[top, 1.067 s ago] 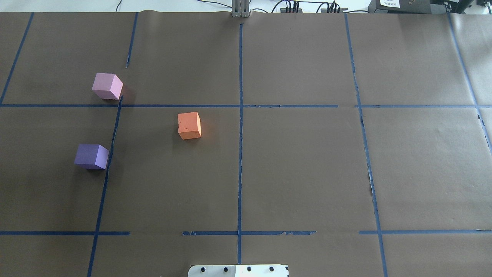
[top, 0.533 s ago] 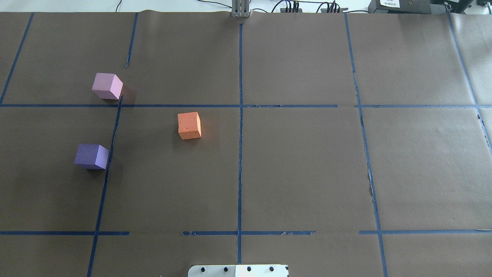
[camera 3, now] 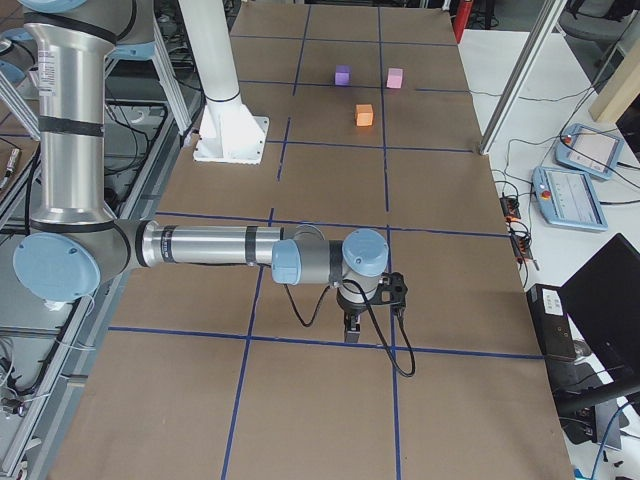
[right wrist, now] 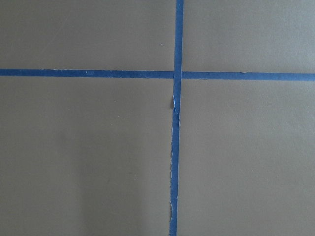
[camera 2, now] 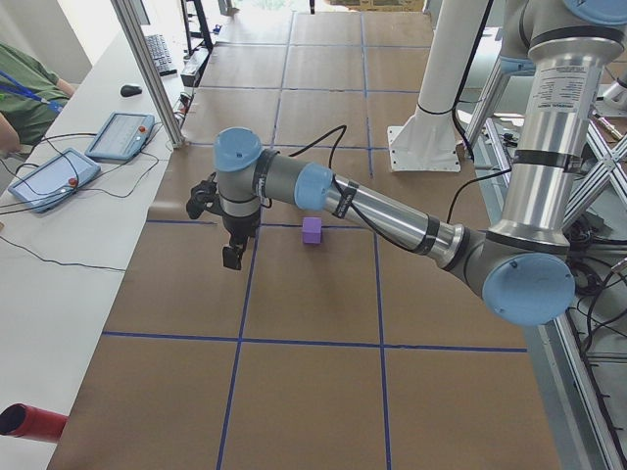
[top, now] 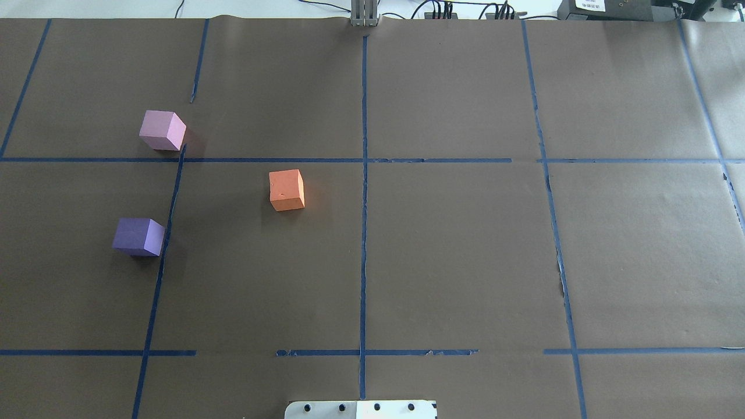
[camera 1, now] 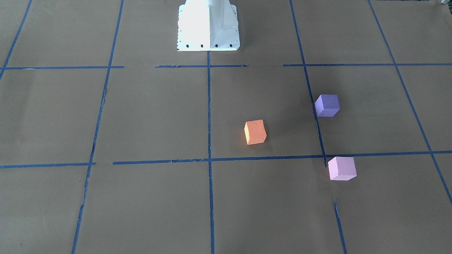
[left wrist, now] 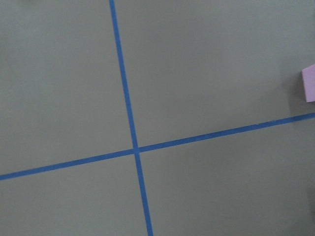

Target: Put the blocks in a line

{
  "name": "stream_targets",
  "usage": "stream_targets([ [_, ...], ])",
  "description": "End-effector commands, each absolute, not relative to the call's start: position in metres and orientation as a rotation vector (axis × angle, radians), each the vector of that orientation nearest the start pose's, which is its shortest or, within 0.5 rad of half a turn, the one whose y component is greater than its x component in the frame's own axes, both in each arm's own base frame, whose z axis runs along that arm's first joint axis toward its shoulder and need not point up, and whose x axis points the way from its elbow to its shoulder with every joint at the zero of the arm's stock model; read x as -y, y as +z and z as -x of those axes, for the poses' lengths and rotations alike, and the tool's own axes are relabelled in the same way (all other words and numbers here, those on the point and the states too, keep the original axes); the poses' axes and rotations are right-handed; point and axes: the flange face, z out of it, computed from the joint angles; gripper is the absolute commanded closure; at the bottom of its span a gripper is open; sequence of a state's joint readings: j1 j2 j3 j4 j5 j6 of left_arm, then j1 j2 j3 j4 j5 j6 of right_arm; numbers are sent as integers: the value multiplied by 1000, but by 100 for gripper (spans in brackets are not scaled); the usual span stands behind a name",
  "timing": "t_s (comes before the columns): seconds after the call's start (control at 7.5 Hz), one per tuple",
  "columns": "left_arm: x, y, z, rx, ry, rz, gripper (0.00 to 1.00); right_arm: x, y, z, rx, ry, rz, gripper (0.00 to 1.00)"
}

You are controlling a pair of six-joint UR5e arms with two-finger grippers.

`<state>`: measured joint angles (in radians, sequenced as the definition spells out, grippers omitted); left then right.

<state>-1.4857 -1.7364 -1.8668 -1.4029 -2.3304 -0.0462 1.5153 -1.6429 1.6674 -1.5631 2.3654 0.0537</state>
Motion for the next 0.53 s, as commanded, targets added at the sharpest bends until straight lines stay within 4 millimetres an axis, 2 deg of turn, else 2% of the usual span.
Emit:
stream_targets([
  [0.0,540,357,-65,-862,150,-219,0,466,643,-37,795,-14,13,0],
  [0.27,528,284,-151,-946,86,-146,0,466,643,-37,795,-14,13,0],
  [0.4,520,257,-193,-970,66,-104,0,466,643,-37,795,-14,13,0],
])
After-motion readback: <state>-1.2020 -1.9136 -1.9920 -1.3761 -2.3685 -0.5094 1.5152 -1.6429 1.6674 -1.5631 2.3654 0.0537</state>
